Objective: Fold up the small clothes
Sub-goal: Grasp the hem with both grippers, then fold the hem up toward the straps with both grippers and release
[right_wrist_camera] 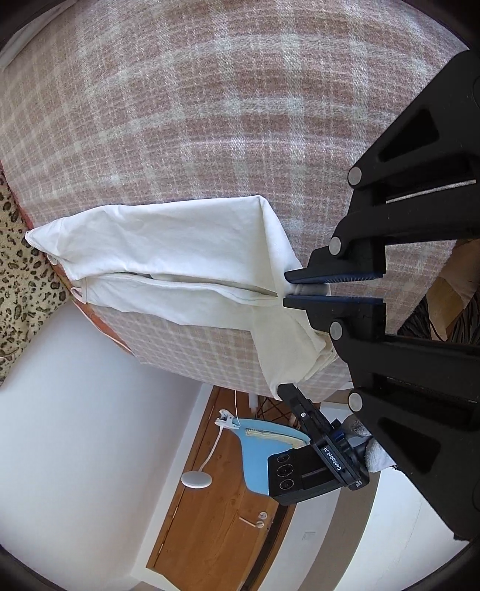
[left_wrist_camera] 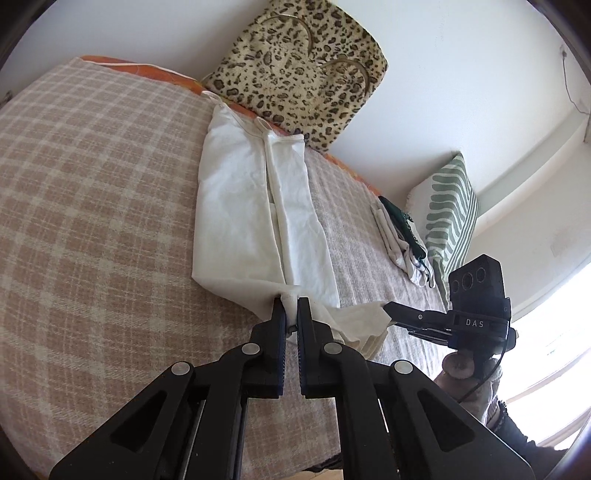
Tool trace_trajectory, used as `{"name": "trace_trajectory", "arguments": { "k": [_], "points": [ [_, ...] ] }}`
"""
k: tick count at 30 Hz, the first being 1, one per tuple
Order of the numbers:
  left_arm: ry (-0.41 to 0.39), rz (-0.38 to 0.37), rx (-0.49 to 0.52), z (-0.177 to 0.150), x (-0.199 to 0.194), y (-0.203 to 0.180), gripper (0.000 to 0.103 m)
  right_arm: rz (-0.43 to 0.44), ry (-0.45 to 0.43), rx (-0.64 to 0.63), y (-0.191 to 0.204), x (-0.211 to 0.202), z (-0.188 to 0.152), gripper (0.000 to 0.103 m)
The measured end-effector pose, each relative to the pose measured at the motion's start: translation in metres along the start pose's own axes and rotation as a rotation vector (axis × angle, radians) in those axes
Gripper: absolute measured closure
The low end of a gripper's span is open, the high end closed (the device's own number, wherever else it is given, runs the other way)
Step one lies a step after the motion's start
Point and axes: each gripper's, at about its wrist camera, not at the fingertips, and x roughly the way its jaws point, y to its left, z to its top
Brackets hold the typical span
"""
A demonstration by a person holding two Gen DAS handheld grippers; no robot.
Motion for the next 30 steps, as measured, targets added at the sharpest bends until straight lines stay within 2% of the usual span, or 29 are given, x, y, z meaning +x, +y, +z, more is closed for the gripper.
{"name": "trace_trajectory", "arguments": {
  "k": [9, 18, 30],
  "points": [
    [-0.013, 0.034, -0.03, 0.035, 0.024, 0.009, 0.099, -0.041, -0.032, 0.033, -0.005, 0.011, 0.042, 0.096],
    [-0.008, 0.092, -0.058, 0.055, 0.054, 0.029, 0.099, -0.093, -0.039, 0.054, -0.017, 0.034, 0.08, 0.096],
    [0.026, 0.138, -0.081, 0.063, 0.084, 0.047, 0.099, -0.149, -0.018, 0.152, -0.047, 0.058, 0.098, 0.096]
  ]
}}
